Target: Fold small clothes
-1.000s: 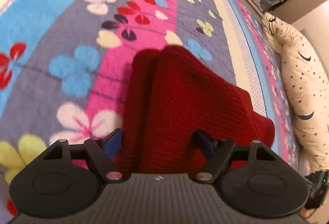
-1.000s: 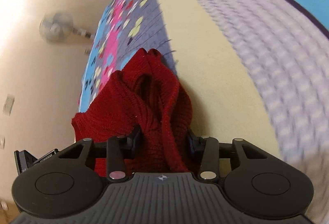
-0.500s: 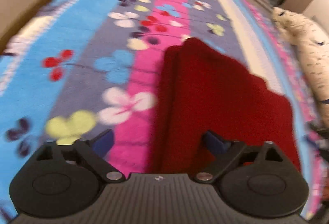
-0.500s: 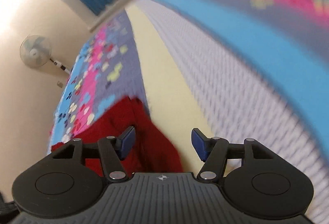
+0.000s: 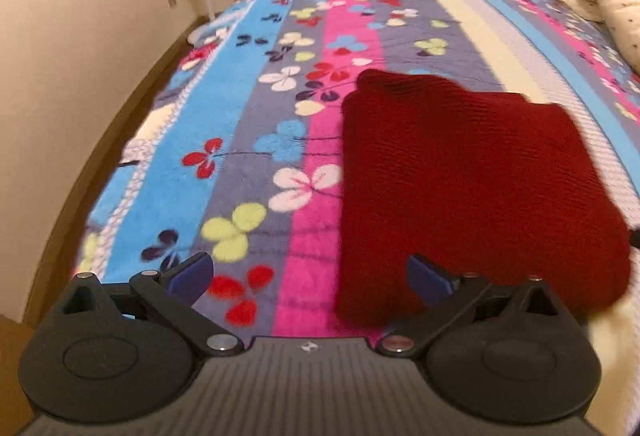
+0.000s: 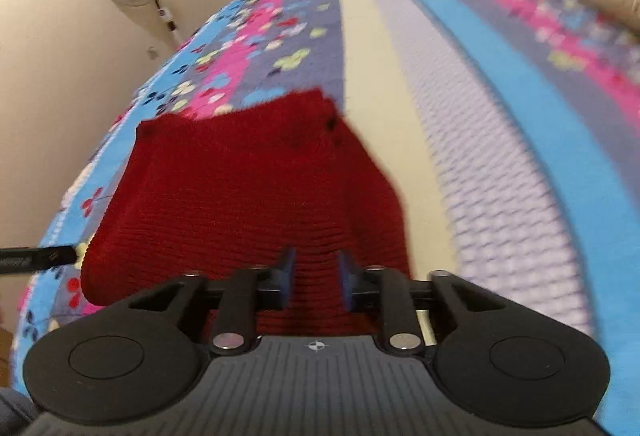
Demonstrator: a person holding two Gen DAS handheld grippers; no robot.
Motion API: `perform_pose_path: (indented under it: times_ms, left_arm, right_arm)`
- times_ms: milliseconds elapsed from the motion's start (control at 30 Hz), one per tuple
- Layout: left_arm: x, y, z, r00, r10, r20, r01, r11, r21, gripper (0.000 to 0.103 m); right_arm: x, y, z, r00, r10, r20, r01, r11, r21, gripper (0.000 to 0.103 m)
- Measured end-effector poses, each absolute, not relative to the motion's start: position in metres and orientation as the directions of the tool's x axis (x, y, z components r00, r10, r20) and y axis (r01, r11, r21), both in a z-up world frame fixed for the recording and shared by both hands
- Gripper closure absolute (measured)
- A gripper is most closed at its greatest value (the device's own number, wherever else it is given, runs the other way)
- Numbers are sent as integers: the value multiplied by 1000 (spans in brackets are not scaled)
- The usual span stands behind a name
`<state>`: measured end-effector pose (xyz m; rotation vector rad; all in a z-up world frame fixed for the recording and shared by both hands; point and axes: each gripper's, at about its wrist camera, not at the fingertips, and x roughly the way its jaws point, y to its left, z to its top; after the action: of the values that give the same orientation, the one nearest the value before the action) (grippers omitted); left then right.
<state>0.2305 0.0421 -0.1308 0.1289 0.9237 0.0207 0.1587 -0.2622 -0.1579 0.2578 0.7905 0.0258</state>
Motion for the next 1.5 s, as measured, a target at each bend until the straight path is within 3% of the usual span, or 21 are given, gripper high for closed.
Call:
perform_pose_path:
  times_ms: [33,133,600,1500]
  left_arm:
    - [216,38,-122,602,58,-796,42,994,104,0]
    - [175,28,-101,591,12,-807,55,997,56,0]
    - [40,-1,-73,636,16,-772,103,989,105,0]
    - [12,3,-61,654,-10,-757,106,991,78,0]
  right_arm:
    - [145,-257,-144,724,105,-682,56,976,210,29]
    - [103,-242,-113,773,65,-631,27,990,136,10]
    - [-44,-205,-75,770,86,-632,5,990,141,7]
    - [-66,-189,-68,790,70,-609,-21,996,87,6]
